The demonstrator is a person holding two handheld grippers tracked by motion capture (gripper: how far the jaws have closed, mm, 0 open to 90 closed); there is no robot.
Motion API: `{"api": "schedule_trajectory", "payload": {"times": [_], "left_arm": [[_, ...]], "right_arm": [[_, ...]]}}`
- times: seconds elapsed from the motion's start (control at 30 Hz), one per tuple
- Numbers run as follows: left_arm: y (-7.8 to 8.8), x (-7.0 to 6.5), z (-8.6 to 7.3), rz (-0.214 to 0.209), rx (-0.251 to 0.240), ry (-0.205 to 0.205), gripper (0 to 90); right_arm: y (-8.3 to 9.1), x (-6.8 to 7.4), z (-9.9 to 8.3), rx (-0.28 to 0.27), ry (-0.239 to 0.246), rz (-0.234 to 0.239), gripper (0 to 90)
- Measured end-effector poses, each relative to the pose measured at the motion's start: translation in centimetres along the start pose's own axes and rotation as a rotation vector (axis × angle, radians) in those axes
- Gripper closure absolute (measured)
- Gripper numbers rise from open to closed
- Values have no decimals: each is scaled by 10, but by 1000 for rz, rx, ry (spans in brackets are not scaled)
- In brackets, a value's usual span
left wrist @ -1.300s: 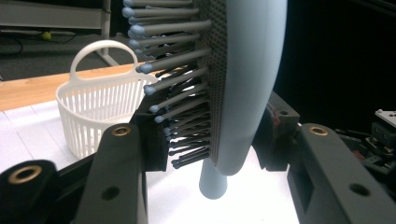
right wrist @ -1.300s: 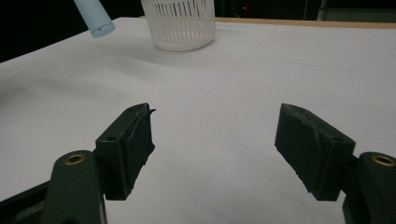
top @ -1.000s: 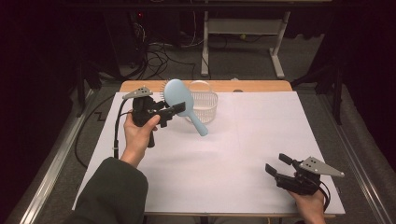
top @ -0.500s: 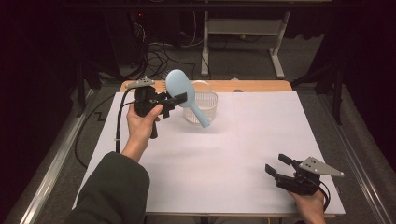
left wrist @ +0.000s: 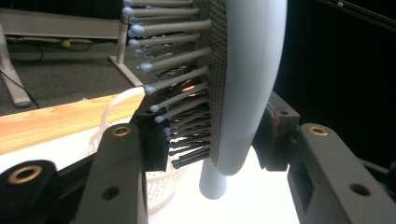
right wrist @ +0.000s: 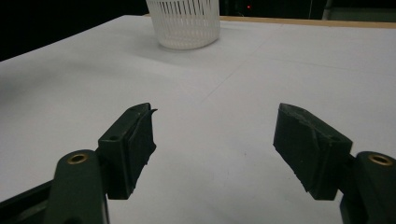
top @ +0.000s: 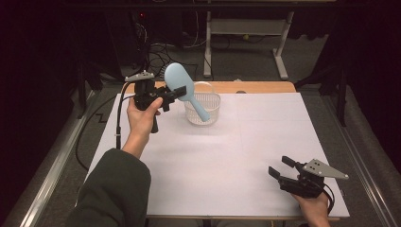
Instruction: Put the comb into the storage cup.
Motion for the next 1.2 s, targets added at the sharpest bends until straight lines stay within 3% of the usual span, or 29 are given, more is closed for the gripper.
{"api": "schedule_trajectory", "payload": {"times": [0.13,0.2,0.7,0.8,1.2], "left_arm": [[-3,6,3,23,-9,11,543],[-4,5,5,35,-7,-4,543],[-27,4,19,49,-25,-4,542],[-32,6,20,61,-10,-10,542],[-41,15,22,94,-25,15,541]], "right_arm": [[0,0,0,0,1,1,295],[-1,0,0,-1,0,1,295],[-1,1,-1,6,11,4,298],[-1,1,-1,5,12,3,298],[-1,2,-1,4,12,7,297]]}}
Point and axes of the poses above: each handheld gripper's, and its own axes: y roughly backward along the jaws, z roughly out of its top, x roughly to its left, the point moved 6 cm from there along -y, roughly forward along the jaws, and after that the axes turned 1 degree about -y, right-handed, at the moved point
